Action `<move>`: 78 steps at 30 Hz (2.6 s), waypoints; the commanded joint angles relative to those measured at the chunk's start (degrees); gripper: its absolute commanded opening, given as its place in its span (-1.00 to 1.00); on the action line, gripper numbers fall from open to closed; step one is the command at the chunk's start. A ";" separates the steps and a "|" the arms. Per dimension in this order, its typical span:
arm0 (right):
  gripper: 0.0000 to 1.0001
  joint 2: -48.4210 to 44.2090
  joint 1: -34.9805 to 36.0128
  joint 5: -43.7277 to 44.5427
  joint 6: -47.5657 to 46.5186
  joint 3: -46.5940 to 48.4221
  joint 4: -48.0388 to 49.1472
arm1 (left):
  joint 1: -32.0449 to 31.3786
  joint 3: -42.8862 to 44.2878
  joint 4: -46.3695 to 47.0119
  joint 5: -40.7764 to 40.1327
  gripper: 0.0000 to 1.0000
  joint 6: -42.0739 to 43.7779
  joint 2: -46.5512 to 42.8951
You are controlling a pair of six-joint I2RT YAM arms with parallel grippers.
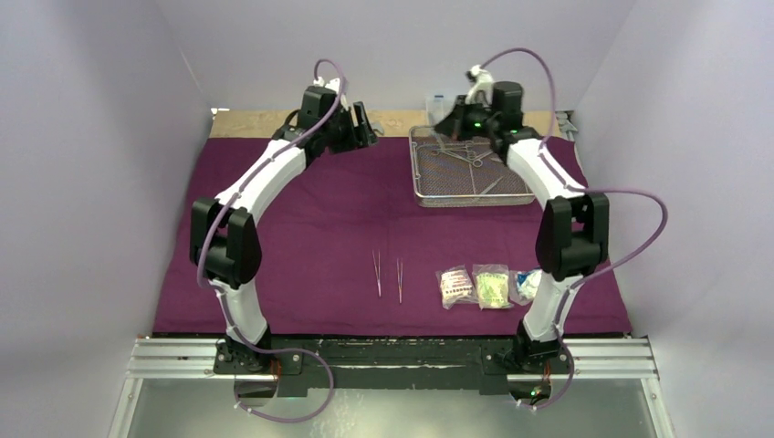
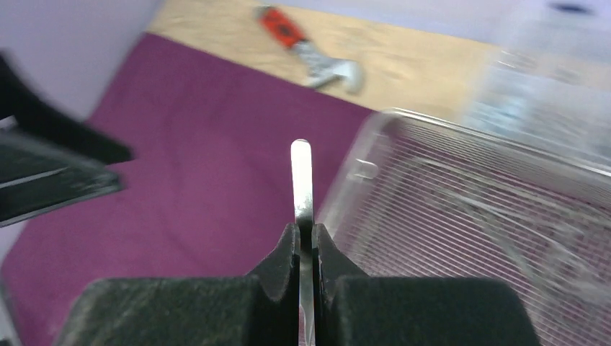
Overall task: Open and lay out the surgical kit
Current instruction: Place the medical item in the surgical kit.
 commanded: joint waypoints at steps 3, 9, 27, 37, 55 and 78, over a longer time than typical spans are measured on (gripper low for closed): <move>-1.00 -7.50 13.94 -1.39 7.53 -2.72 14.82 | 1.90 0.71 4.29 2.73 0.29 -0.05 -10.72; -1.00 -8.67 20.67 0.58 9.14 -2.78 17.12 | 5.49 -5.41 9.15 3.60 0.29 -1.86 -19.32; -1.00 -8.52 26.06 1.45 8.80 -2.44 15.43 | 6.00 -9.92 10.54 14.28 -0.12 -9.19 -18.03; -1.00 -6.96 26.18 1.85 12.01 -0.57 15.62 | 6.01 -11.74 12.58 18.82 -1.00 -8.86 -18.82; -0.08 -9.04 16.58 10.59 43.03 3.67 -3.21 | 5.89 -19.15 39.81 16.62 -1.00 28.00 -25.16; 0.20 -2.83 16.95 -15.69 83.95 6.09 11.04 | 5.57 -16.40 32.38 55.37 -1.00 73.52 -23.08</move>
